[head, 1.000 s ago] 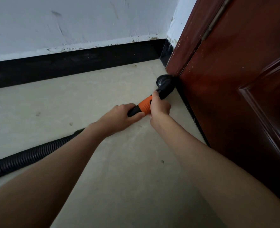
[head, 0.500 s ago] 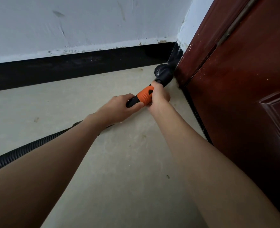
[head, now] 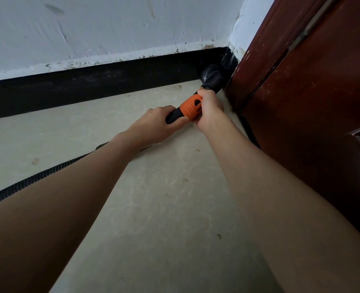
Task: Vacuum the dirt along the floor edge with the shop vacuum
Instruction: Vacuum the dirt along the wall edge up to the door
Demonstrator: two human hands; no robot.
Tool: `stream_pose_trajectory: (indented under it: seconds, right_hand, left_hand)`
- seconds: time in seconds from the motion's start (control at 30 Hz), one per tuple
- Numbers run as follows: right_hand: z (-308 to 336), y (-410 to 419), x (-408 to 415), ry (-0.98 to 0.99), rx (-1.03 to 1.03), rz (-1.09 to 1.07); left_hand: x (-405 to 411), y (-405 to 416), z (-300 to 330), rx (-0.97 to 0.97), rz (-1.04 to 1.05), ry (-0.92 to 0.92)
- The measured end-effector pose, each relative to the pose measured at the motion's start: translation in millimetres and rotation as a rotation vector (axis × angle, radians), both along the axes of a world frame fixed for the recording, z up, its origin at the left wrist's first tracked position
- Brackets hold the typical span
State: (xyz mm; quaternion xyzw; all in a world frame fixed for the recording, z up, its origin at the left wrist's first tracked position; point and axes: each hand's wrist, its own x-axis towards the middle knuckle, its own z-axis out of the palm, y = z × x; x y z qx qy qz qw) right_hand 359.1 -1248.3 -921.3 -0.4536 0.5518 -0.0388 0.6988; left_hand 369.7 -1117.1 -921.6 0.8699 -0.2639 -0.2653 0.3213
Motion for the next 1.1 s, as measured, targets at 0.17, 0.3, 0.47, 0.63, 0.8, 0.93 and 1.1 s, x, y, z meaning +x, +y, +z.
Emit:
stream_pose_trajectory:
  seconds: [0.17, 0.3, 0.47, 0.63, 0.8, 0.93, 1.1]
  right_hand:
    - [-2.4, -0.6, -7.5, 0.015, 0.037, 0.040]
    - [-2.7, 12.0, -24.1, -0.019, 0.096, 0.089]
    - [-1.5, 44.5, -50.8, -0.048, 0.170, 0.144]
    - [8.2, 56.3, -102.9, -0.112, 0.259, 0.143]
    - [23.3, 44.3, -158.1, -0.085, 0.267, 0.180]
    - [26.1, 42.4, -203.7, -0.028, 0.301, 0.110]
    - [30.2, 73.7, -229.8, -0.009, 0.324, 0.050]
  left_hand:
    - [-8.7, 4.6, -4.9, 0.006, 0.003, -0.032]
    - [-21.0, 24.0, -7.1, 0.012, 0.018, -0.048]
    - [-45.7, 64.2, -4.2, 0.026, 0.035, -0.018]
    - [-82.2, 83.2, 7.4, 0.017, -0.018, 0.058]
    - [-118.1, 81.1, 18.2, -0.018, -0.089, 0.157]
    - [-147.4, 93.6, 19.8, 0.001, -0.161, 0.280]
    - [-173.7, 122.5, 26.9, -0.023, -0.152, 0.415]
